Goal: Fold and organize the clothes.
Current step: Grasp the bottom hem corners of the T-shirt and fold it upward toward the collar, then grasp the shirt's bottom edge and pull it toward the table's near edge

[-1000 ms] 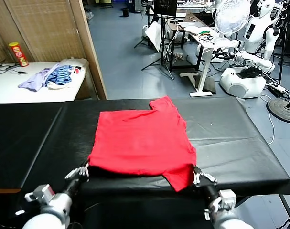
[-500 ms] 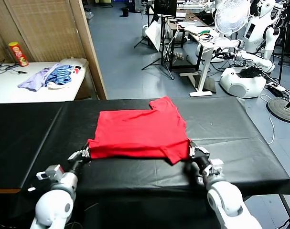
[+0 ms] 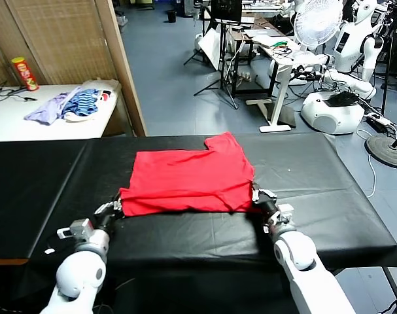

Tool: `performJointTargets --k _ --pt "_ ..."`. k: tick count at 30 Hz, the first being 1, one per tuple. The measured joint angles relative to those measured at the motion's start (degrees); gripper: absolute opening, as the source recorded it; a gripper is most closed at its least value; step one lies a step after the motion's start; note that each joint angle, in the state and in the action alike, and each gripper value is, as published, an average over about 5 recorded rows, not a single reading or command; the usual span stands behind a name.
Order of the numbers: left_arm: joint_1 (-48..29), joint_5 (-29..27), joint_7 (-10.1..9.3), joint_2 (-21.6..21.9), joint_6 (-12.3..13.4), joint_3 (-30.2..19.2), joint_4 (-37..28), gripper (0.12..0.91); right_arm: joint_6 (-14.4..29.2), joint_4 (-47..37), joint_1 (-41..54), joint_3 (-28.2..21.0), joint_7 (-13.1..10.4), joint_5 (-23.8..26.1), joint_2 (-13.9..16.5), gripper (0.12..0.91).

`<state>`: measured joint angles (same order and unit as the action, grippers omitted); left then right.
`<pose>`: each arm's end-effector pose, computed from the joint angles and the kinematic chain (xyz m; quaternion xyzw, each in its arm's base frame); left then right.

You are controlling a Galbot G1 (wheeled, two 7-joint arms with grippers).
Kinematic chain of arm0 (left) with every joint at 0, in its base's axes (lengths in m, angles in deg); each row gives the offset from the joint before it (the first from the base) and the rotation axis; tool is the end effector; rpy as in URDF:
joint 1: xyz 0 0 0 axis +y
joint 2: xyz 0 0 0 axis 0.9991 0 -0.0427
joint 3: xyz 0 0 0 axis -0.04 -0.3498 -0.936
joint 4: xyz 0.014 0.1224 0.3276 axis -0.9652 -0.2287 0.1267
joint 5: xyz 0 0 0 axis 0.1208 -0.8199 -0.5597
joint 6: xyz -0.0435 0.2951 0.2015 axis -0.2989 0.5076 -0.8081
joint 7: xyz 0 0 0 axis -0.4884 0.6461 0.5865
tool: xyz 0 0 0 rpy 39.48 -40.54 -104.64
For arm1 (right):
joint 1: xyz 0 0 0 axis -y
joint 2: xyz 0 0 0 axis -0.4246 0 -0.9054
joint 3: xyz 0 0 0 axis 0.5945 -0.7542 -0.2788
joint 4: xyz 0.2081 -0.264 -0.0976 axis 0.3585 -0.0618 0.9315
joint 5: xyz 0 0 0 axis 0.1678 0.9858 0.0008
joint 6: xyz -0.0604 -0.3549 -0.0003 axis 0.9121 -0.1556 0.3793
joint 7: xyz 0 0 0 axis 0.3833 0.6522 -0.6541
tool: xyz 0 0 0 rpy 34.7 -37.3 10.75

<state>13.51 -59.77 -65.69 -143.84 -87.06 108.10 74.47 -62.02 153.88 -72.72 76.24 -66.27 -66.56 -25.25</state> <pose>0.2657 0.0825 -0.2920 0.0367 -0.9866 0.0724 0.1413 0.3067 -0.0593 -0.3061 0.1155 -0.9843 0.0299 0.1300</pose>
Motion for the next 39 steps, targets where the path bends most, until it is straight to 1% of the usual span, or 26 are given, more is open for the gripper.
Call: performJointTargets --k 3,4,5,8,10,12,15,19,20,22,23,24,25,26,27,30,33,35,36,39 --pt "0.75 -0.07 0.21 0.24 -0.07 0.47 0.45 0.441 0.23 3.55 -3.25 0.7 0.36 0.7 1.11 0.734" --pt "1.06 -0.07 0.29 0.34 -0.09 0.59 0.6 0.491 0.43 4.31 -4.28 0.81 0.47 1.05 1.29 0.763" --pt "1.35 -0.04 0.36 0.44 -0.12 0.68 0.71 0.558 0.64 4.86 -5.26 0.88 0.56 1.39 1.39 0.776" --pt "2.31 0.22 0.74 0.75 -0.34 0.76 1.07 0.708 1.09 5.57 -7.69 0.98 0.62 2.19 1.28 0.795" --pt "2.97 0.67 1.14 0.92 -0.62 0.74 1.23 0.763 1.18 5.63 -8.69 0.94 0.62 2.64 0.98 0.788" --pt "3.48 1.52 1.46 1.02 -1.03 0.71 1.22 0.791 1.3 5.53 -9.24 0.88 0.64 3.08 0.66 0.753" --pt "3.79 3.75 1.46 1.04 -1.82 0.71 0.89 0.797 1.72 4.91 -9.42 0.8 0.72 3.66 0.27 0.67" --pt "3.84 6.17 1.63 1.02 -2.31 0.76 0.24 0.798 2.11 3.48 -9.09 0.65 0.8 4.27 -0.07 0.491" --pt "3.83 6.69 1.74 1.02 -2.4 0.77 0.08 0.793 2.14 3.16 -8.98 0.6 0.8 4.34 -0.14 0.424" --pt "3.79 7.59 2.09 1.04 -2.67 0.78 -0.22 0.766 2.15 2.76 -8.74 0.47 0.71 4.37 -0.32 0.324" --pt "3.79 7.86 2.29 1.06 -2.86 0.79 -0.34 0.729 2.16 2.69 -8.63 0.43 0.6 4.36 -0.4 0.261" --pt "3.79 7.95 2.48 1.08 -3.08 0.79 -0.42 0.691 2.15 2.69 -8.52 0.39 0.46 4.34 -0.46 0.215" --pt "3.81 7.94 2.64 1.12 -3.31 0.79 -0.46 0.642 2.09 2.8 -8.43 0.36 0.28 4.27 -0.49 0.182" --pt "3.85 7.85 2.74 1.17 -3.52 0.8 -0.47 0.577 1.97 2.98 -8.36 0.34 0.03 4.18 -0.44 0.149" --pt "3.9 7.7 2.76 1.23 -3.67 0.79 -0.44 0.526 1.74 3.22 -8.32 0.34 -0.24 4.03 -0.33 0.133" --pt "4.14 6.92 2.66 1.48 -3.85 0.69 -0.15 0.358 0.23 4.28 -8.52 0.48 -1.35 2.76 0.22 0.126" --pt "4.59 5.21 2.36 1.86 -3.92 0.43 0.43 0.195 -2.7 6.03 -9.32 0.93 -2.72 0.36 1.02 0.126" --pt "5.08 3.42 1.95 2.23 -4.21 0.25 0.98 0.136 -5.18 7.68 -10.24 1.3 -3.52 -1.28 1.75 0.126" --pt "5.39 2.4 1.64 2.47 -4.46 0.18 1.32 0.123 -6.47 8.62 -10.85 1.52 -3.88 -2.09 2.19 0.126" --pt "6.75 -0.06 0.36 3.52 -5.61 0.14 2.74 0.125 -9.7 11.61 -13.14 2.32 -4.86 -3.86 3.54 0.126"
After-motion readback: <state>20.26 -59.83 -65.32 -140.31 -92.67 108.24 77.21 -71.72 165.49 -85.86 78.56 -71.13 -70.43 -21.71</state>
